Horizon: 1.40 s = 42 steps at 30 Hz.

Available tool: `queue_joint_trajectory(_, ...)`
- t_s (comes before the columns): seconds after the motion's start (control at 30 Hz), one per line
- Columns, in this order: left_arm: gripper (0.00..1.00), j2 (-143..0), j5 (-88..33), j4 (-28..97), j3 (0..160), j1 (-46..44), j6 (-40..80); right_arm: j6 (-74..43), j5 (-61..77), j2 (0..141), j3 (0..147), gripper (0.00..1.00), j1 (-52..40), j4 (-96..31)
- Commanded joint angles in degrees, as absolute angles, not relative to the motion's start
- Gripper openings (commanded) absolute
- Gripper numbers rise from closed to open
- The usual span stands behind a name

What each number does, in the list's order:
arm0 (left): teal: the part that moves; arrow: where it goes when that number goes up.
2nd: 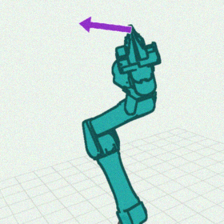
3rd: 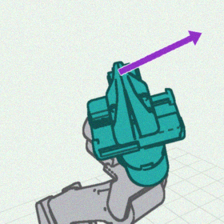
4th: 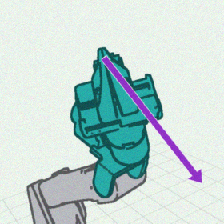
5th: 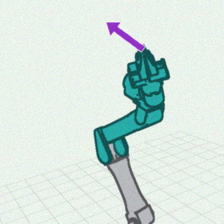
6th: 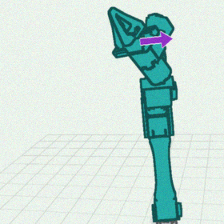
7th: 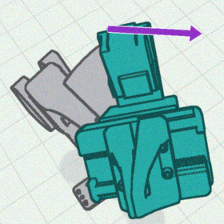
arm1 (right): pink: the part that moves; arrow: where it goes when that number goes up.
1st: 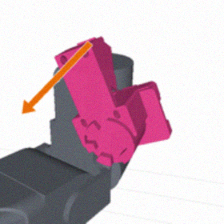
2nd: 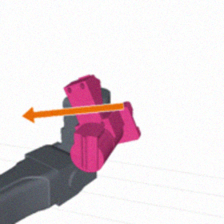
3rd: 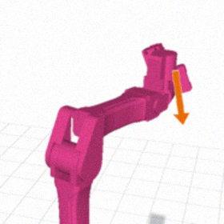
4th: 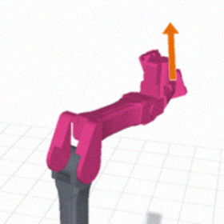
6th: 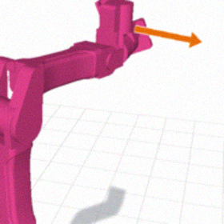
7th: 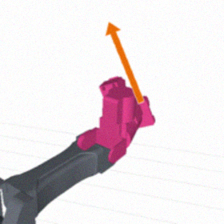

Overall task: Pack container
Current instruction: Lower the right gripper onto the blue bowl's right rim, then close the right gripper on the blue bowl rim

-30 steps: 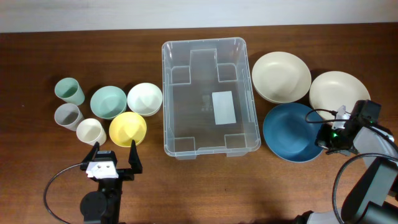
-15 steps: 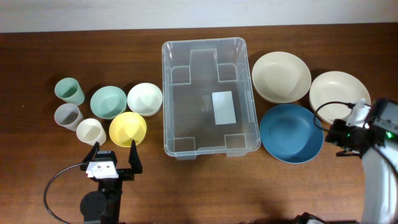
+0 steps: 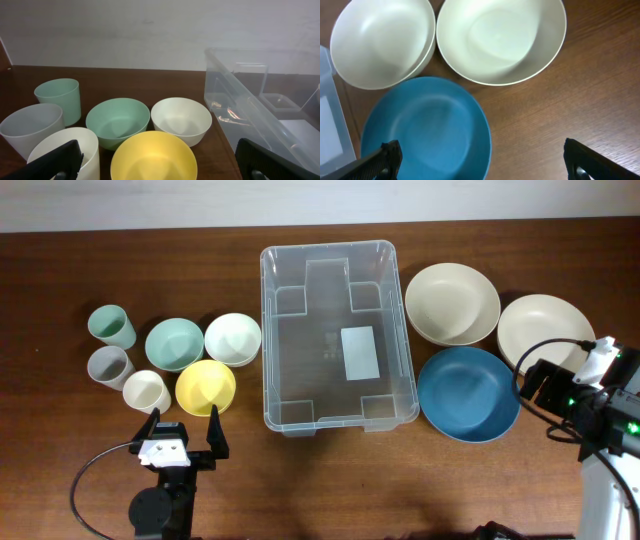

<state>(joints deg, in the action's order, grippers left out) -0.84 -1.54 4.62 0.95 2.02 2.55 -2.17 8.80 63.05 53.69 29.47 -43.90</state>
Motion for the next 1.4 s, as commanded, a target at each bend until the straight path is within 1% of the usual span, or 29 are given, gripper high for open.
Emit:
queue_joint_trajectory(0.0,1.00,-0.4,-2.2,4.6,0.5,2.1,1.5,-5.0,5.3,66.7,54.5,0.96,29.3,-44.2)
queue_joint_trajectory(0.13,1.00,-0.4,-2.2,4.6,0.5,2.1,1.5,-4.8,5.1,73.4,53.5,0.87,29.3,-43.4)
queue_joint_trajectory(0.4,1.00,-0.4,-2.2,4.6,0.5,2.1,1.5,-3.4,5.7,90.4,53.0,0.78,28.9,-39.7)
queue_joint_trajectory(0.53,1.00,-0.4,-2.2,4.6,0.5,2.1,1.5,-2.2,5.8,96.4,53.0,0.70,27.2,-37.7)
queue_joint_trajectory(0.6,1.00,-0.4,-2.2,4.6,0.5,2.1,1.5,-2.0,5.7,97.6,53.0,0.69,26.2,-36.9)
queue_joint_trajectory(0.8,1.00,-0.4,-2.2,4.6,0.5,2.1,1.5,-2.1,5.6,98.1,53.0,0.56,23.9,-35.5)
queue_joint_trajectory(0.87,1.00,-0.4,-2.2,4.6,0.5,2.1,1.5,-2.7,5.5,98.2,52.8,0.49,24.0,-35.5)
queue_joint_trajectory(1.0,1.00,-0.4,-2.2,4.6,0.5,2.1,1.5,-3.9,4.8,98.2,51.8,0.43,24.1,-35.0)
queue_joint_trajectory(1.03,1.00,-0.4,-2.2,4.6,0.5,2.1,1.5,-3.9,4.8,98.2,51.5,0.39,24.1,-34.6)
queue_joint_trajectory(1.07,1.00,-0.4,-2.2,4.6,0.5,2.1,1.5,-3.9,4.8,98.2,51.3,0.33,24.1,-34.3)
queue_joint_trajectory(1.1,1.00,-0.4,-2.2,4.6,0.5,2.1,1.5,-3.9,4.8,98.2,51.2,0.20,24.1,-34.1)
queue_joint_trajectory(1.13,1.00,-0.4,-2.2,4.6,0.5,2.1,1.5,-3.9,4.9,98.2,51.2,0.09,24.1,-34.0)
queue_joint_trajectory(1.17,1.00,-0.4,-2.2,4.6,0.5,2.1,1.5,-3.9,4.9,98.2,51.2,0.04,24.0,-34.0)
queue_joint_trajectory(1.37,1.00,-0.4,-2.2,4.6,0.5,2.1,1.5,-3.9,4.8,97.1,51.7,0.04,24.1,-35.3)
